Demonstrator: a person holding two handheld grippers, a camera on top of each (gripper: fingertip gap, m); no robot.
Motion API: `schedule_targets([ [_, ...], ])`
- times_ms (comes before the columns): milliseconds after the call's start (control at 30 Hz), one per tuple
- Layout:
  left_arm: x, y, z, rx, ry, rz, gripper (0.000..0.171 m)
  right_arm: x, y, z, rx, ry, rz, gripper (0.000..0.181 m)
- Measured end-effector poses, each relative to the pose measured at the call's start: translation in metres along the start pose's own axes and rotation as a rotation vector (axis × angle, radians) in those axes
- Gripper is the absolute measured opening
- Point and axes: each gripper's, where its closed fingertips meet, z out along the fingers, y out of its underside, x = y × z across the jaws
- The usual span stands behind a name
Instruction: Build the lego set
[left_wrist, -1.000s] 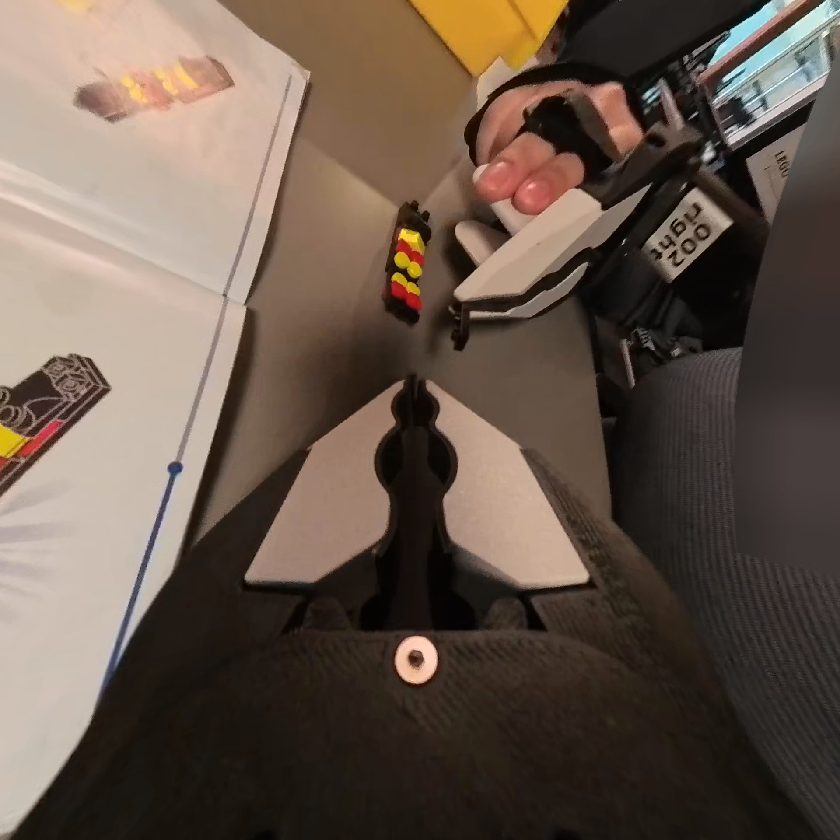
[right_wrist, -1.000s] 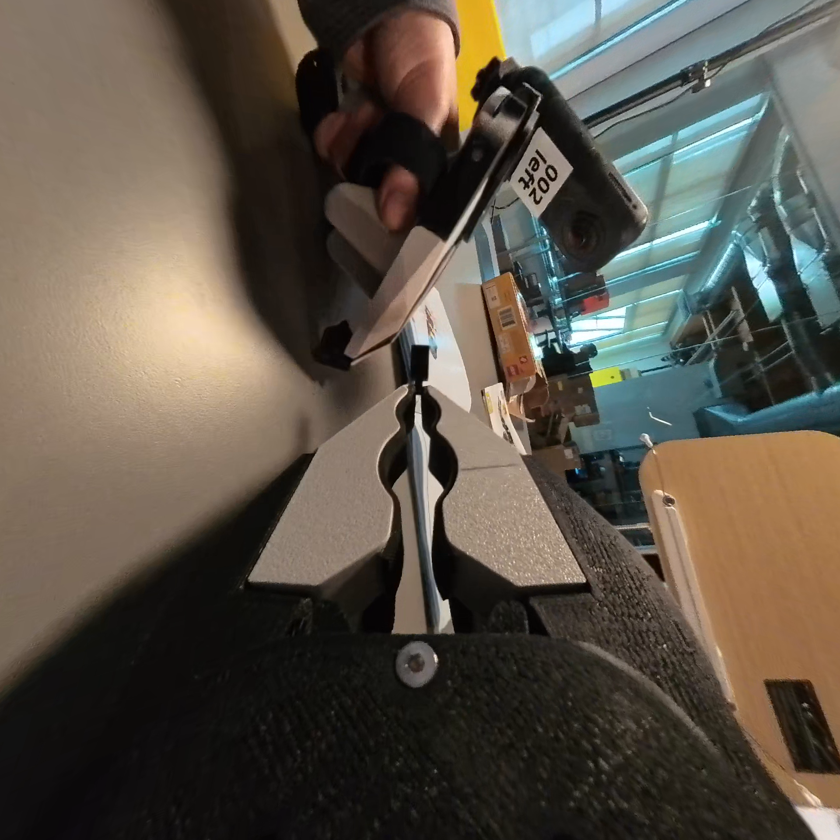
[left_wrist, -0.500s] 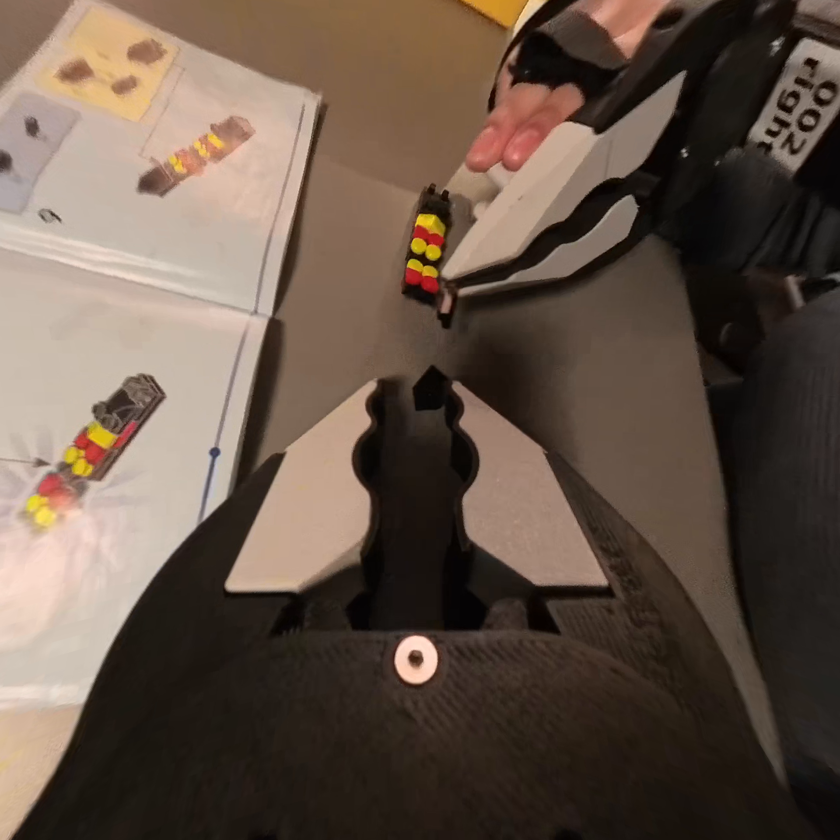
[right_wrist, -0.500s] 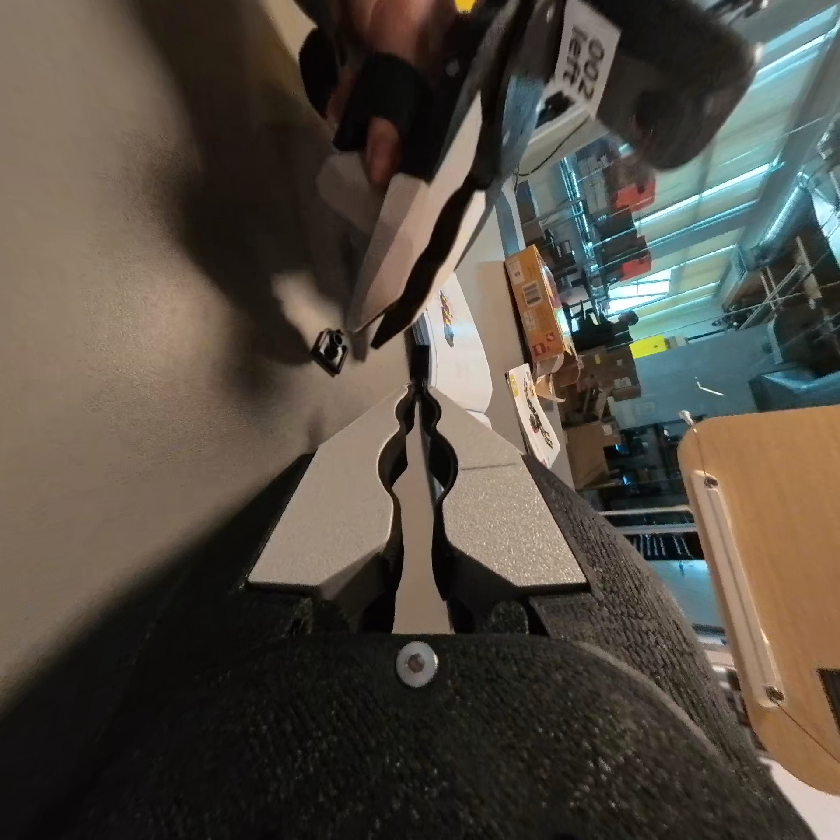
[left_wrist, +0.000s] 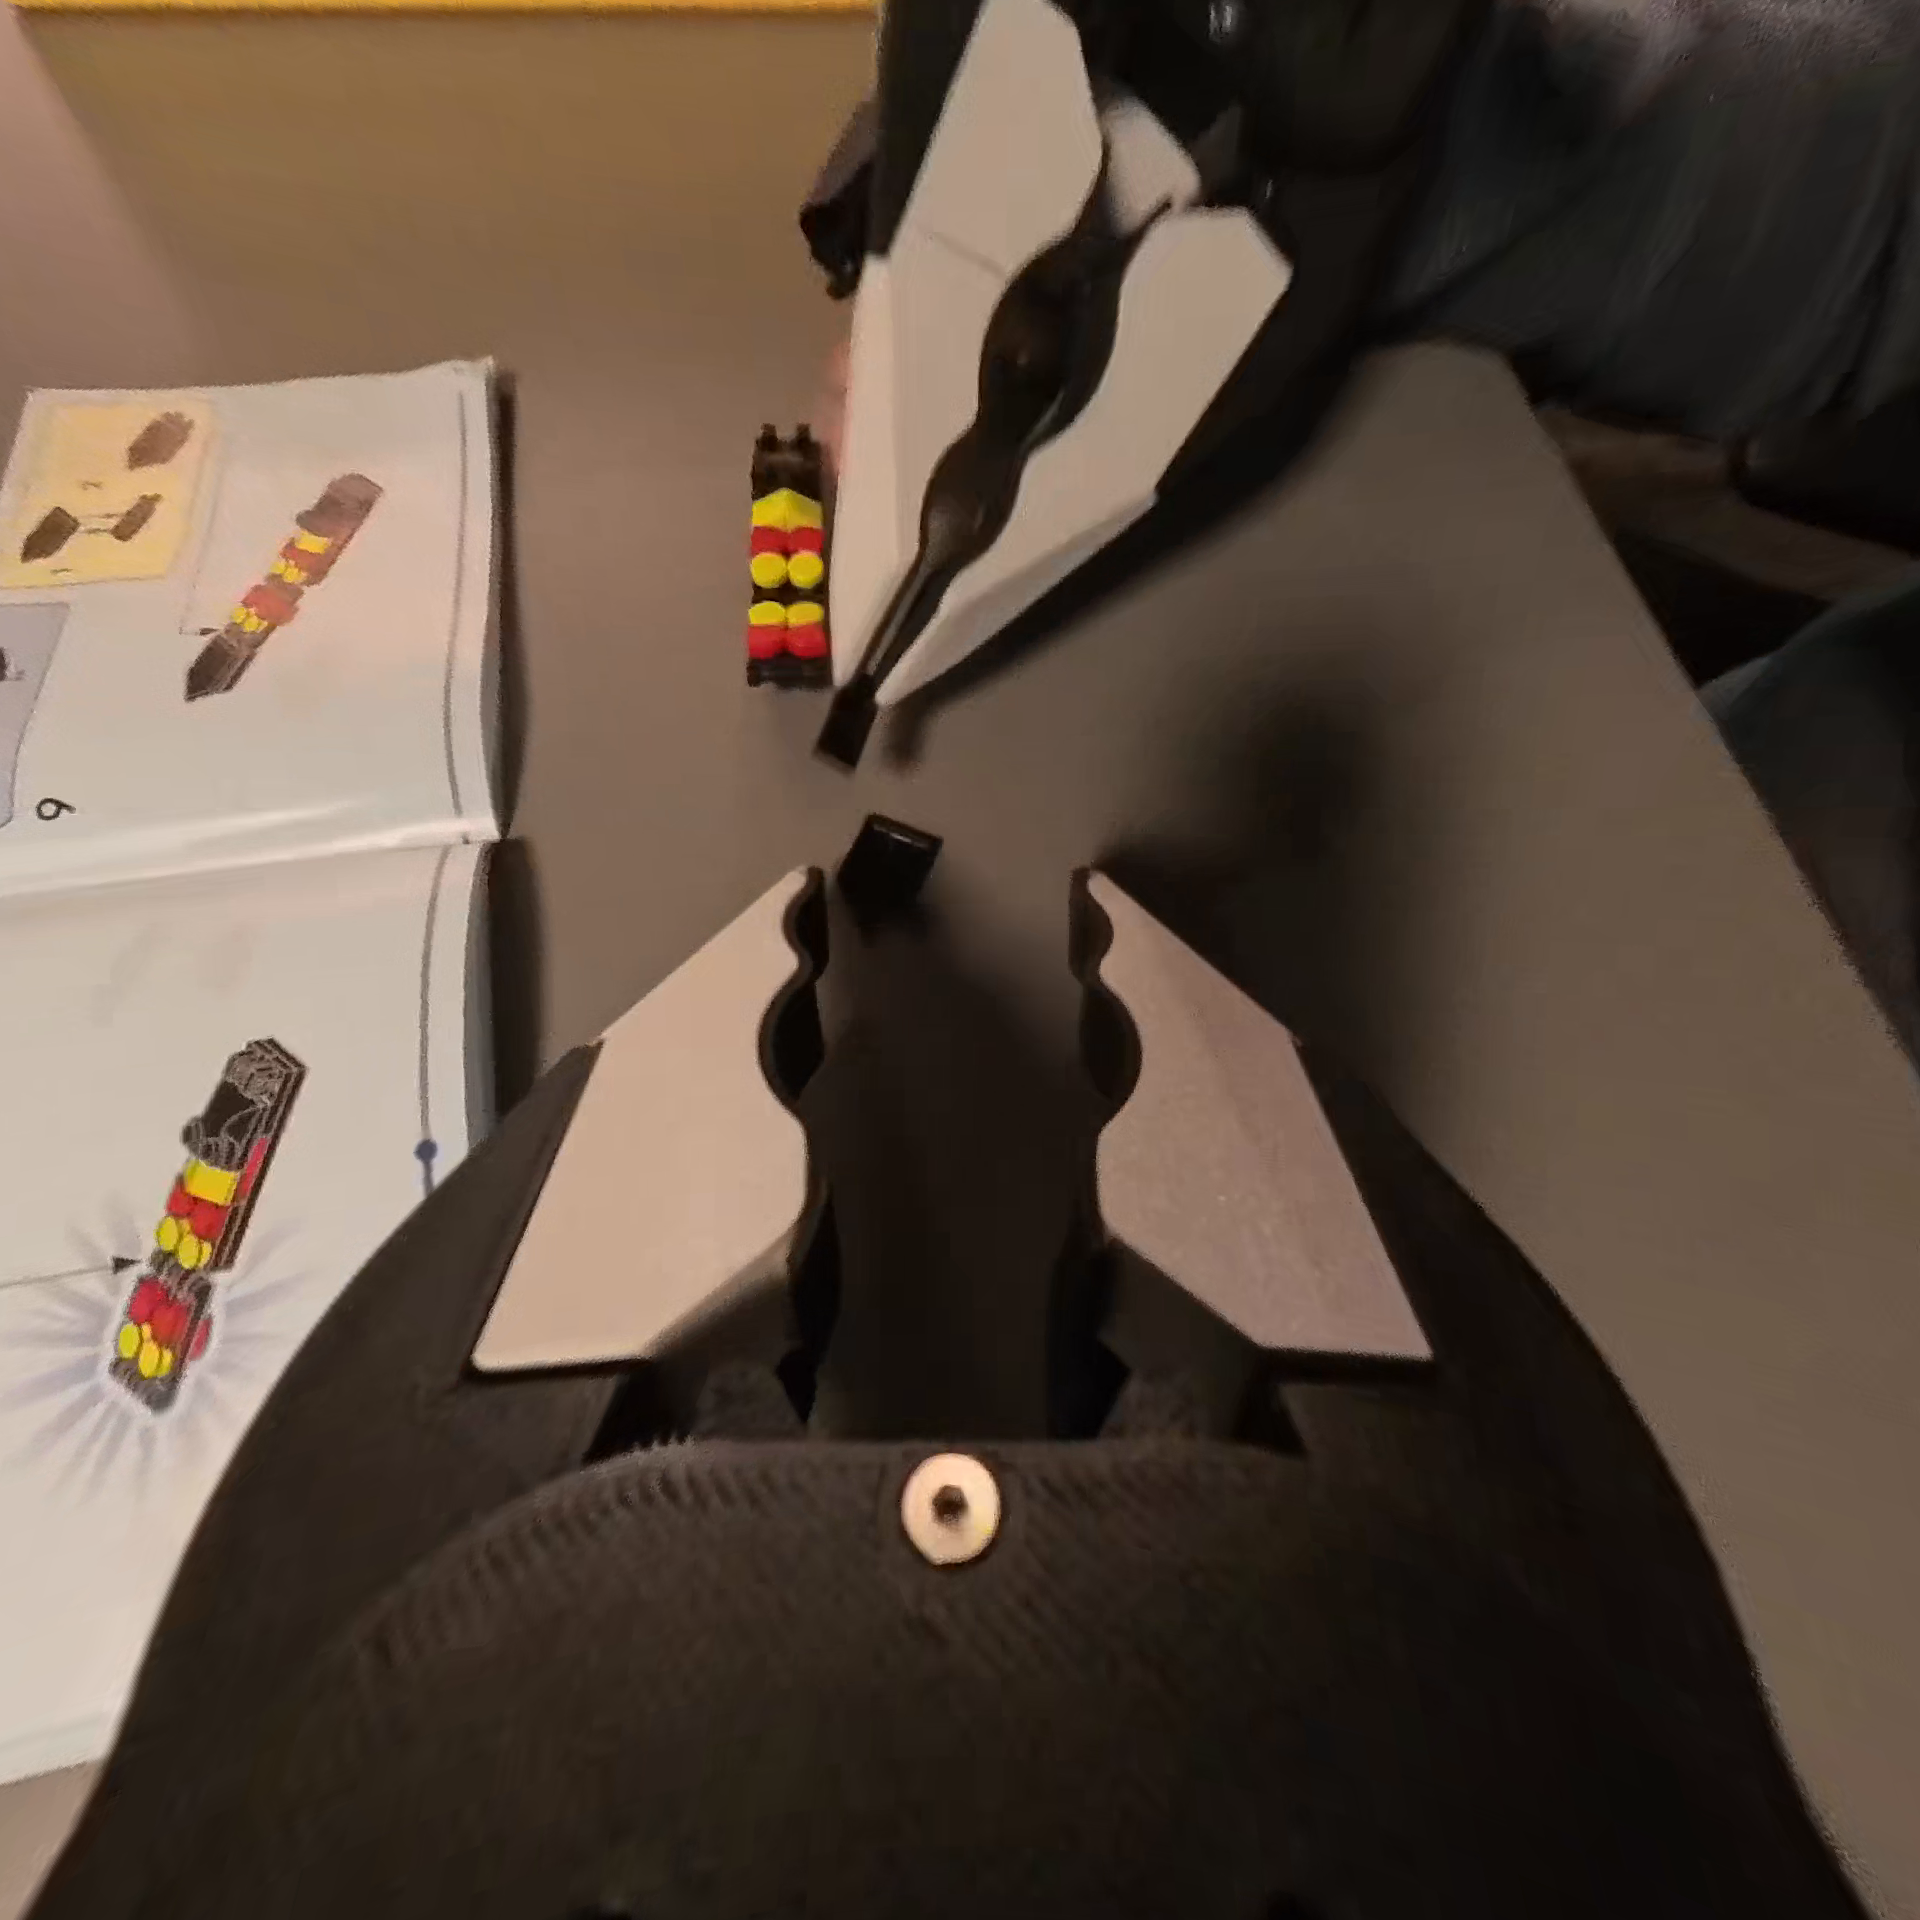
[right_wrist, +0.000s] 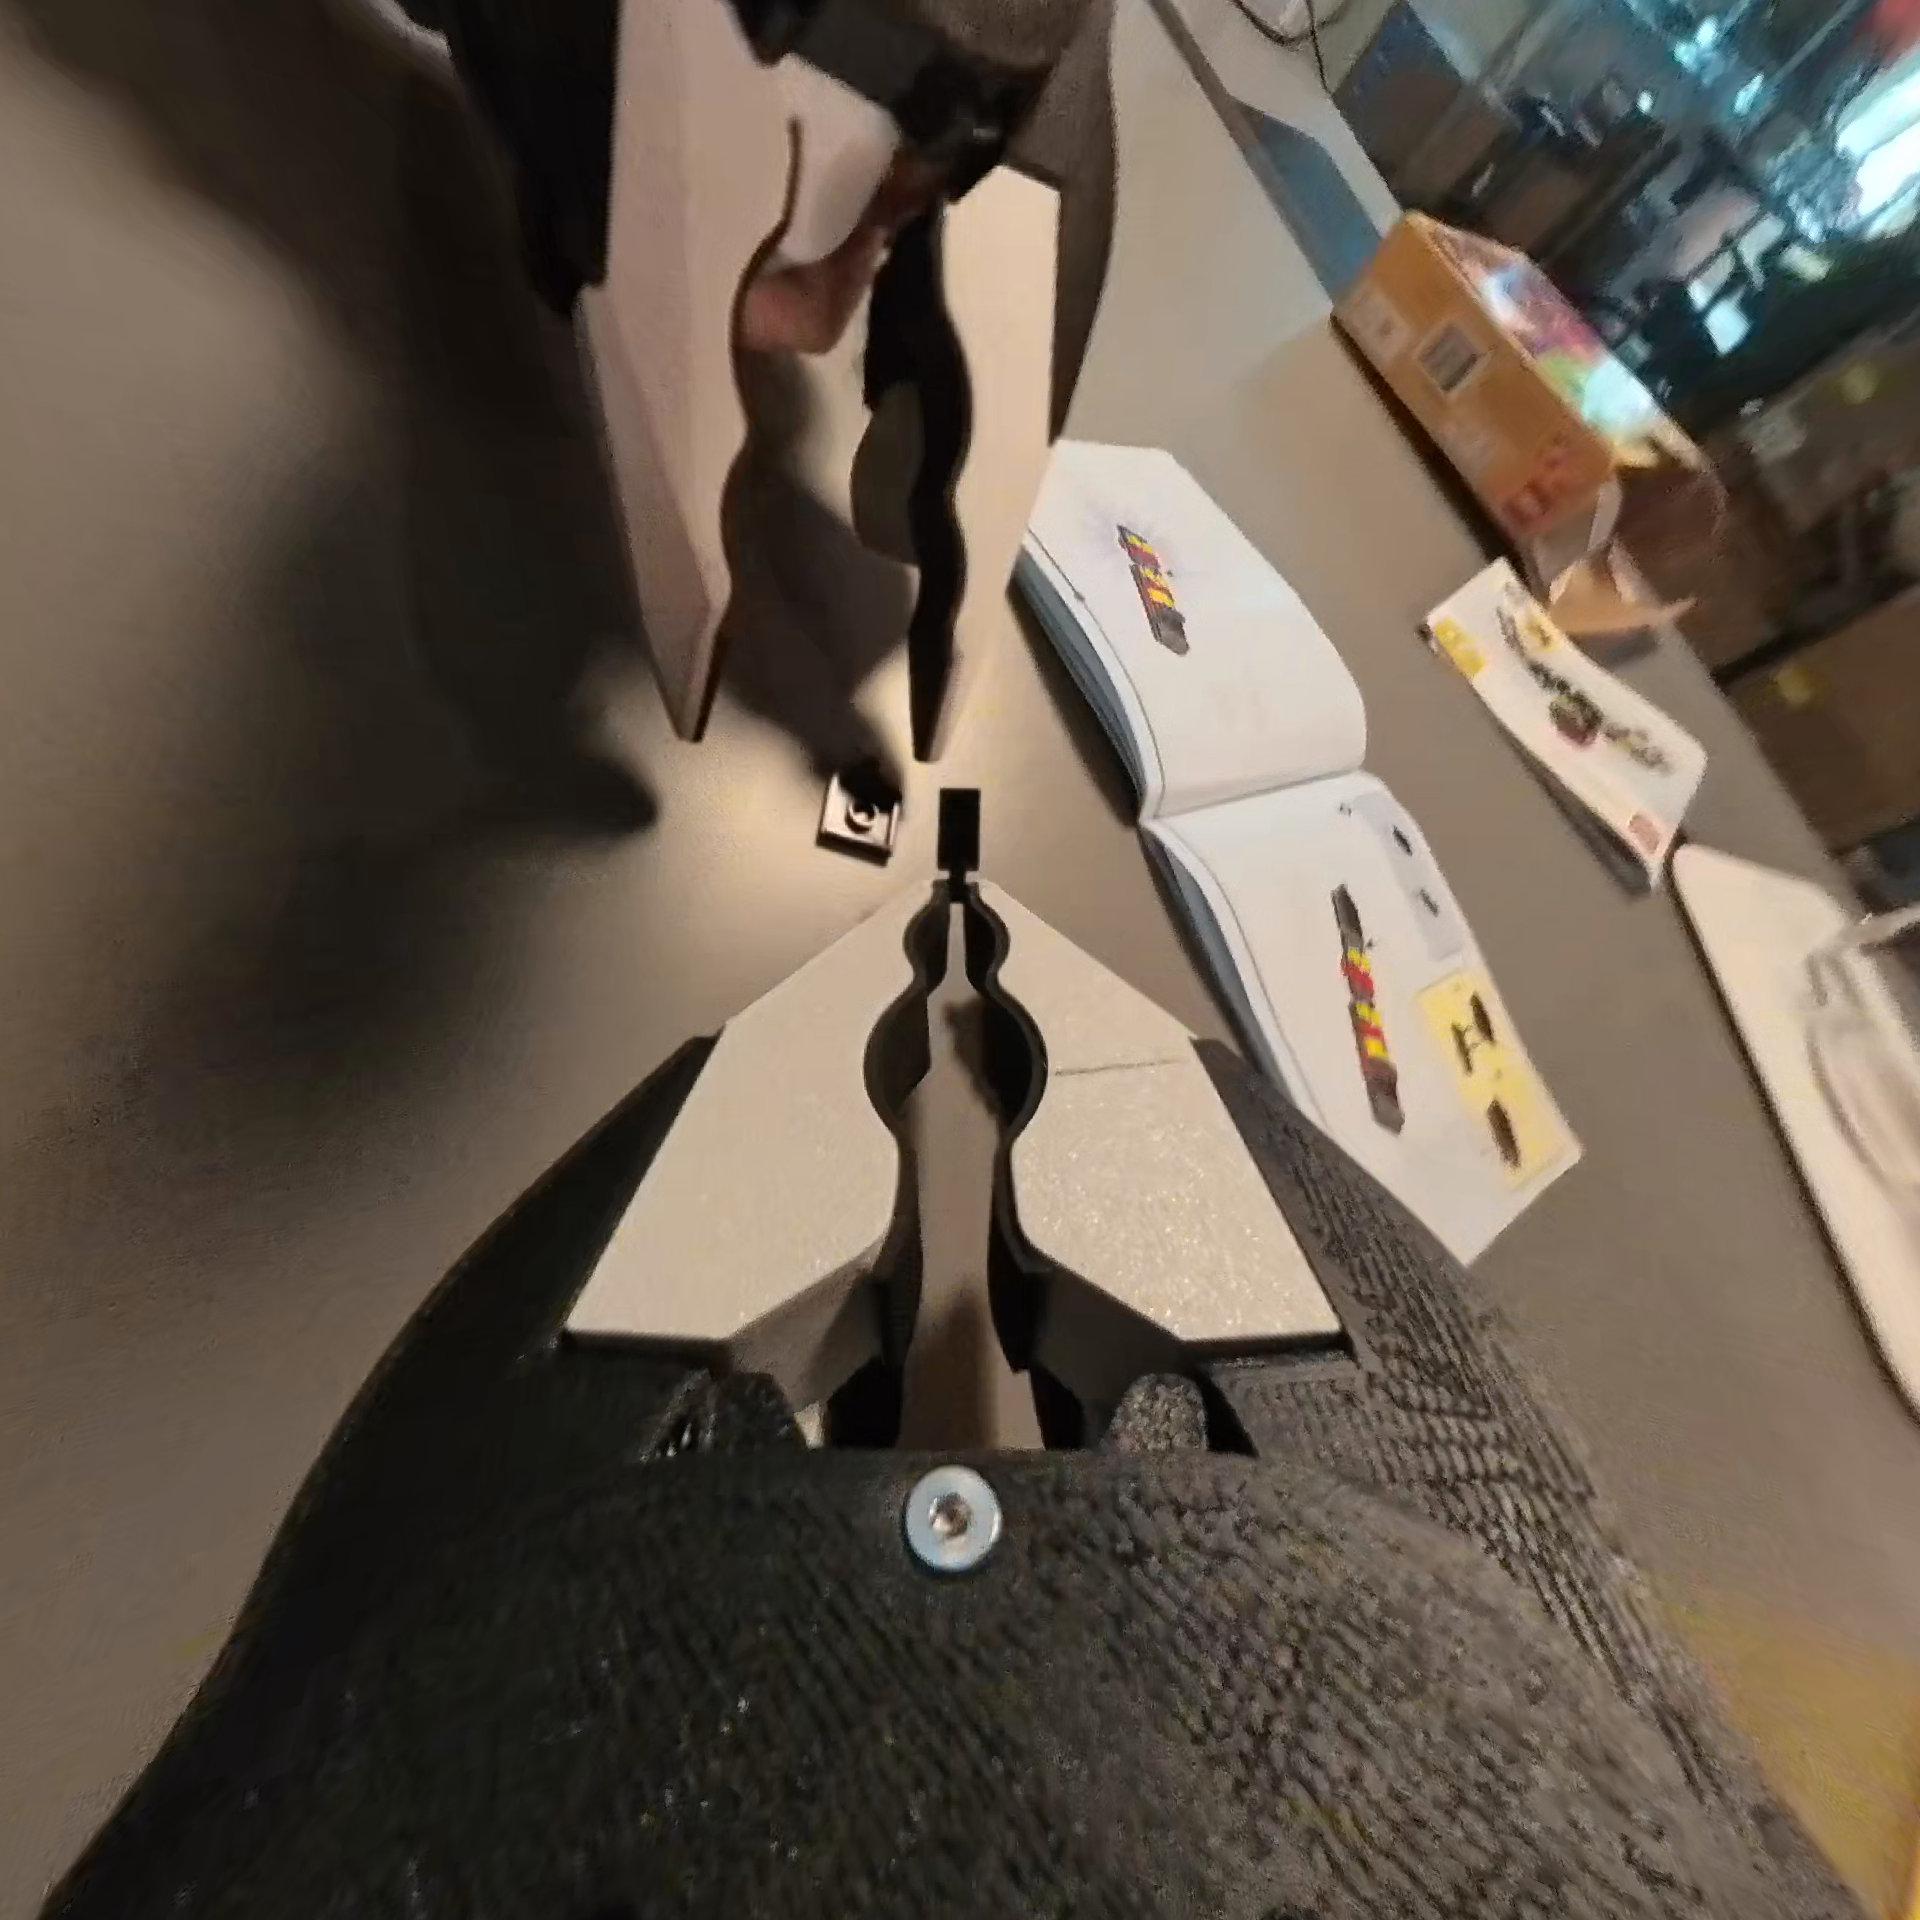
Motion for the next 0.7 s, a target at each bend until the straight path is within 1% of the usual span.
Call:
schedule_targets([
  [67,-0.002,0.005,0.005,-0.046,0.005,0.042,0.045,0.002,0.004,-0.005,-0.009,-0.014,0.087,0.0],
  [133,-0.003,0.007,0.008,-0.069,0.016,0.079,0.041,-0.001,0.008,-0.011,-0.02,-0.062,0.186,0.0],
  [233,-0.007,0.006,0.008,-0.068,0.026,0.108,0.037,-0.012,0.016,-0.019,-0.062,-0.162,0.33,0.0],
  [300,-0.009,0.005,0.009,-0.07,0.036,0.108,0.033,-0.019,0.023,-0.022,-0.104,-0.206,0.384,0.0],
  [333,-0.011,0.005,0.009,-0.069,0.032,0.11,0.029,-0.021,0.026,-0.023,-0.122,-0.214,0.397,0.0],
  [467,-0.011,0.005,0.009,-0.071,0.039,0.106,0.026,-0.024,0.028,-0.024,-0.174,-0.213,0.387,0.0],
  [533,-0.01,0.006,0.009,-0.072,0.047,0.111,0.016,-0.024,0.027,-0.024,-0.199,-0.208,0.373,0.001],
  [600,-0.01,0.006,0.009,-0.072,0.042,0.117,0.016,-0.026,0.025,-0.023,-0.216,-0.219,0.376,0.017],
  [700,-0.01,0.006,0.009,-0.072,0.031,0.129,0.015,-0.025,0.025,-0.026,-0.243,-0.197,0.353,0.031],
])
